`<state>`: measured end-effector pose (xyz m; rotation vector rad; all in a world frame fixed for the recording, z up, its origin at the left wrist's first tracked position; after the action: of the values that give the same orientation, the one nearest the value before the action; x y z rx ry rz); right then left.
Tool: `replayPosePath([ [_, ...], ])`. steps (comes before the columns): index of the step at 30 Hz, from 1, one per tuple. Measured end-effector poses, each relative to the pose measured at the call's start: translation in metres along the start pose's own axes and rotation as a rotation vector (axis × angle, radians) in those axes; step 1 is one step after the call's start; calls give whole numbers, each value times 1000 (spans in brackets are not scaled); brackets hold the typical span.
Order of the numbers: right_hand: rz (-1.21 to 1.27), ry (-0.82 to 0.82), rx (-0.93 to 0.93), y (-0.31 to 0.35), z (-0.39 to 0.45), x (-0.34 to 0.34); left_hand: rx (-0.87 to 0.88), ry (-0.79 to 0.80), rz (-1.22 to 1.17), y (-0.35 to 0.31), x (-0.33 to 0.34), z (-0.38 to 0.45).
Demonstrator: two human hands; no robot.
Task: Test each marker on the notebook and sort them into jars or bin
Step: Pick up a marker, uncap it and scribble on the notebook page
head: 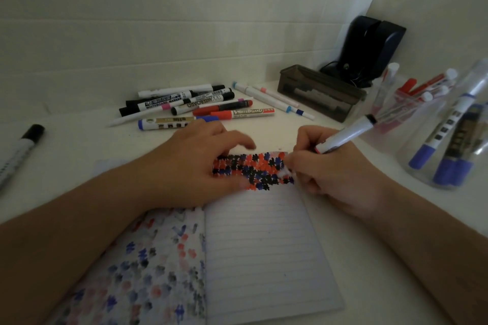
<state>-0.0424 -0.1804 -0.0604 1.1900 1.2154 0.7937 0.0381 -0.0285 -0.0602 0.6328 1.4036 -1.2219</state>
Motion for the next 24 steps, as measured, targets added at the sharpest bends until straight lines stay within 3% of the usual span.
replayPosePath([
  [5, 410, 191, -68, 12, -1, 1, -11, -281, -214, 1, -24, -2],
  [8, 527, 245, -42, 14, -2, 1, -14, -386, -411, 7, -30, -4],
  [24, 393, 134, 45, 3, 1, 9, 84, -444, -421, -11, -35, -6],
])
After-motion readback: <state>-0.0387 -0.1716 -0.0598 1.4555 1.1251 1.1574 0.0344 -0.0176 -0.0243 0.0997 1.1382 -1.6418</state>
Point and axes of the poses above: each hand's wrist, its own z-axis towards the middle knuckle, its own x-axis out of the palm, y = z × x, the point moved 10 cm from there along z, towards the middle knuckle, and after that the axes turned 8 degrees about x, right-handed, at the moved point
